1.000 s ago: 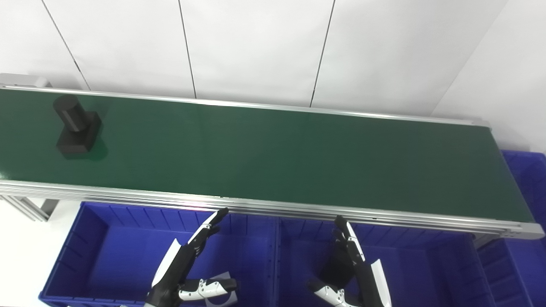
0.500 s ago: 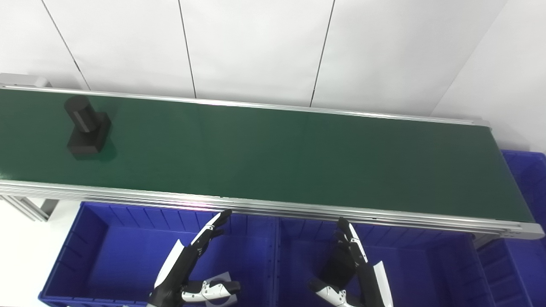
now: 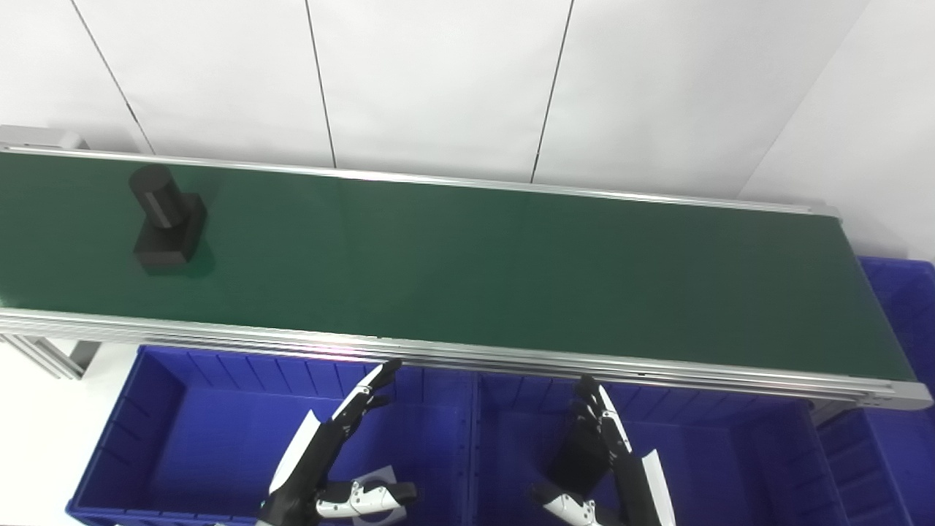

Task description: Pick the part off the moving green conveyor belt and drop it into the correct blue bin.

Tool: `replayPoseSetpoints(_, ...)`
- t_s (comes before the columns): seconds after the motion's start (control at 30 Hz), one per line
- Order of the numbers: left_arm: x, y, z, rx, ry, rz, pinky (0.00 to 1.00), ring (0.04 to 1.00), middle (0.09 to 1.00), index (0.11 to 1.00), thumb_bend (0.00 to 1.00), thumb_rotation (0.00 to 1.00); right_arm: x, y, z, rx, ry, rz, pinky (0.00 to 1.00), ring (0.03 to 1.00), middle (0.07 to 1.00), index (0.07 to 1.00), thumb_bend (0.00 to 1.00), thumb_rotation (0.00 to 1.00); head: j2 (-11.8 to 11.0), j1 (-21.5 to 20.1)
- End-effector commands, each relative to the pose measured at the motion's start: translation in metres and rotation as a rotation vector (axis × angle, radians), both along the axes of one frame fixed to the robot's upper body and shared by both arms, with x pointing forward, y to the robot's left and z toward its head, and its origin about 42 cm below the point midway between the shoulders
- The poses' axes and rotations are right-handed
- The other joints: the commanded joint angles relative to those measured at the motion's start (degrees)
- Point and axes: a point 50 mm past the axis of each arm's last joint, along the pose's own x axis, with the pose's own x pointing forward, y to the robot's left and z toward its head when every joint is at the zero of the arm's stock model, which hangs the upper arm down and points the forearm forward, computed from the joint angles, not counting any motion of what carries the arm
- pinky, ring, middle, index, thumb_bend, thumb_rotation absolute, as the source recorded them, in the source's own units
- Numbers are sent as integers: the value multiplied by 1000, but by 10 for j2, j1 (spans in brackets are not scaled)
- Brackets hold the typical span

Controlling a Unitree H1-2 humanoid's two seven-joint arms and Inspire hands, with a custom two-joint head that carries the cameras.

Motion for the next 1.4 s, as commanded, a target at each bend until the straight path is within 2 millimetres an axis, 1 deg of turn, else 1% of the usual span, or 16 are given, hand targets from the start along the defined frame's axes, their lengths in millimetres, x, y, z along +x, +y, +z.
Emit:
replayPoseSetpoints(0.0,6,-1,9,-20,-62,5,868,938,963,931,726,520,3,0,11,20,-87,-2,847,866,899,956,786,539,1,0)
replayPoseSetpoints(0.13,5,-2,7,-18,-60,6,863,935,959,927,738,530,5,0,14,21,-101,-10,837,855,885,952,787,545,-5,10)
replayPoseSetpoints(0.3,4,-7,4,-32,-43,2,875,941,963,922,766,507,6,0,14,34,-105,-20,849,859,878,960,793,526,-19,31)
replayPoseSetpoints(0.37,3,-9,5,-29,-47,-4,873,940,961,919,767,492,6,-1,14,35,-107,-18,851,860,878,963,786,522,-20,34)
replayPoseSetpoints(0.57,4,-11,5,-22,-55,-5,868,939,964,925,792,514,6,-2,15,44,-109,-20,853,857,886,964,763,487,-19,43)
replayPoseSetpoints(0.8,3,-12,5,-24,-61,7,867,938,963,921,783,501,6,-2,14,47,-109,-21,857,859,888,958,751,473,-16,49)
replayPoseSetpoints(0.93,3,-11,5,-33,-55,11,877,946,967,923,779,497,7,-2,13,39,-111,-18,850,856,885,953,763,497,-17,54)
replayPoseSetpoints(1.07,5,-11,6,-31,-62,16,870,941,963,919,773,489,8,-2,13,36,-113,-12,852,855,884,952,759,498,-16,53)
replayPoseSetpoints(1.2,6,-10,5,-20,-67,20,863,941,967,929,779,527,6,-2,11,34,-104,-7,848,866,900,956,770,508,-18,53)
replayPoseSetpoints(1.27,7,-10,5,-18,-69,24,868,944,968,930,782,544,6,-3,10,26,-100,-1,843,876,915,958,776,520,-21,59)
replayPoseSetpoints(1.37,7,-14,4,-29,-64,28,875,945,965,925,769,534,6,-6,10,11,-105,3,837,878,916,956,751,502,-27,86)
